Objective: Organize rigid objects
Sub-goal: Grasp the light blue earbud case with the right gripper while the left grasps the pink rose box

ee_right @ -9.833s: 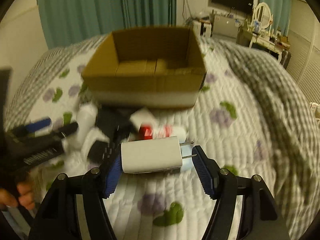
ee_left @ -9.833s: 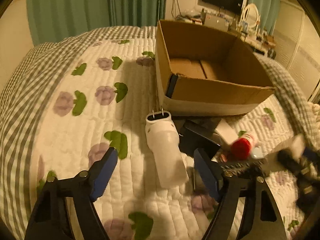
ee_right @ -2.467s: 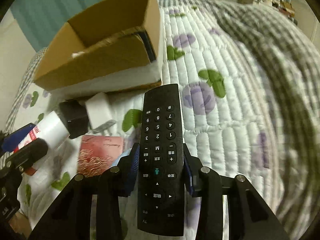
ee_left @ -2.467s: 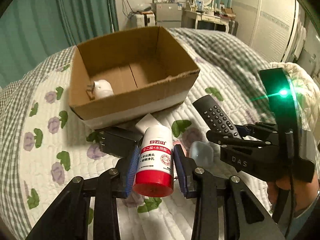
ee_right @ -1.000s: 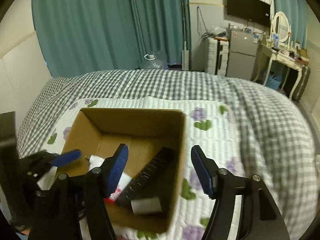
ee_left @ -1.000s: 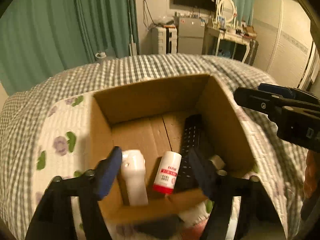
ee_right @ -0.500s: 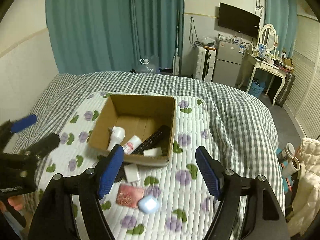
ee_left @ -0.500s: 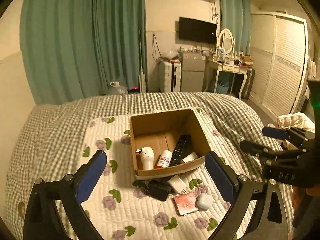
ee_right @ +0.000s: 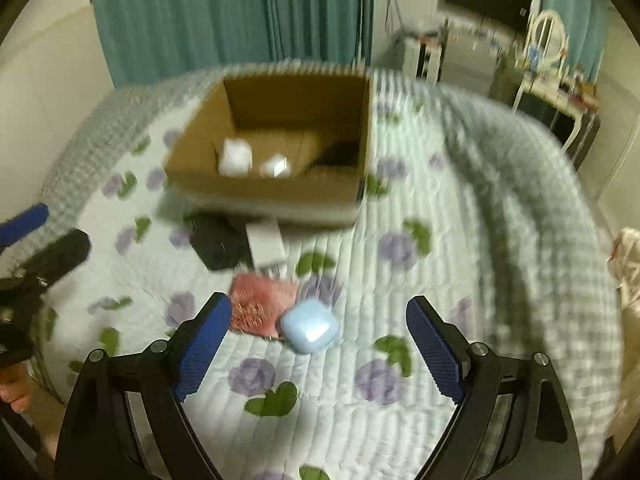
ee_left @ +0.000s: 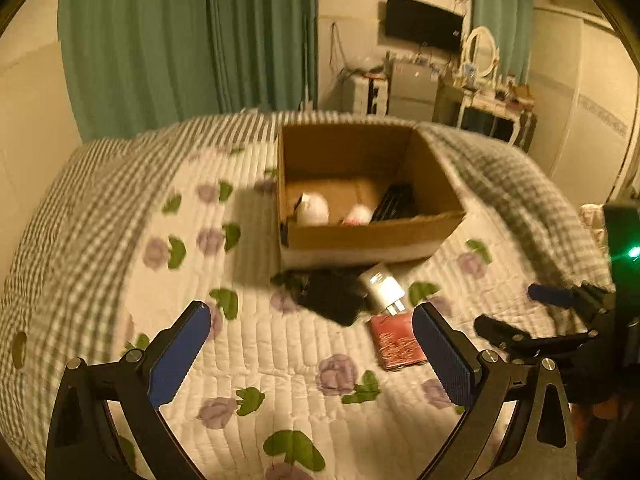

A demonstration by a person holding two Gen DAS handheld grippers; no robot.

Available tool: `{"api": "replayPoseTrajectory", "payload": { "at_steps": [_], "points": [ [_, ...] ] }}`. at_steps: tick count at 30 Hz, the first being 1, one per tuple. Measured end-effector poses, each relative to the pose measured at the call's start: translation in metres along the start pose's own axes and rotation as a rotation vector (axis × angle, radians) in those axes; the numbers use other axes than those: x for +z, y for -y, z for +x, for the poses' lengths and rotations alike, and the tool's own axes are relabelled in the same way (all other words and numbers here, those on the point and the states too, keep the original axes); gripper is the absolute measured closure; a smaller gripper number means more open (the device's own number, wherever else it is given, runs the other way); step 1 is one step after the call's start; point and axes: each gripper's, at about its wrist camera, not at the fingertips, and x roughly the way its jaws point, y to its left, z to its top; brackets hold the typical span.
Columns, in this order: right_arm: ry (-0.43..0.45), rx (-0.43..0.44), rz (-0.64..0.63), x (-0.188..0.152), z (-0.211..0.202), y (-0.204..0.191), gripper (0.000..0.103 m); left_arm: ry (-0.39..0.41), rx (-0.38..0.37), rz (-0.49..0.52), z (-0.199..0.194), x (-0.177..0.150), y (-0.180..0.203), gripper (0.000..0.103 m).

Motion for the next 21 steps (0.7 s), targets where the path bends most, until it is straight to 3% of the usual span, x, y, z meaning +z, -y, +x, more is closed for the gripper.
{"api": "replayPoseTrajectory", "payload": {
  "at_steps": [6,8,9,11,12,13,14,17,21],
  "points": [
    [-0.133,0.058,0.067,-0.015,0.079,0.01,0.014,-0.083,0.029,-0.024,0.046,-0.012,-0.009,0.0],
    [-0.203,0.093,0.092,-0.018,0.097,0.012,0.02,-0.106,0.032,-0.045,0.058,-0.013,-0.012,0.0],
    [-0.213,0.089,0.09,-0.019,0.103,0.011,0.026,-0.116,0.028,-0.054,0.062,-0.013,-0.012,0.0],
    [-0.255,0.062,0.079,-0.023,0.117,0.011,0.029,-0.121,0.02,-0.055,0.066,-0.014,-0.01,0.0],
    [-0.256,0.062,0.079,-0.025,0.12,0.011,0.031,-0.122,0.02,-0.049,0.067,-0.014,-0.008,0.0],
    [-0.247,0.068,0.083,-0.026,0.119,0.012,0.043,-0.124,0.022,-0.045,0.068,-0.014,-0.007,0.0],
    [-0.24,0.076,0.081,-0.025,0.118,0.012,0.045,-0.128,0.023,-0.042,0.069,-0.014,-0.006,0.0],
    [-0.213,0.054,0.043,-0.023,0.108,0.01,0.045,-0.141,0.021,-0.041,0.067,-0.014,0.0,0.0],
    [-0.147,-0.047,0.03,-0.016,0.08,0.018,0.045,-0.158,0.021,-0.008,0.066,-0.014,0.019,0.0]
  ]
}}
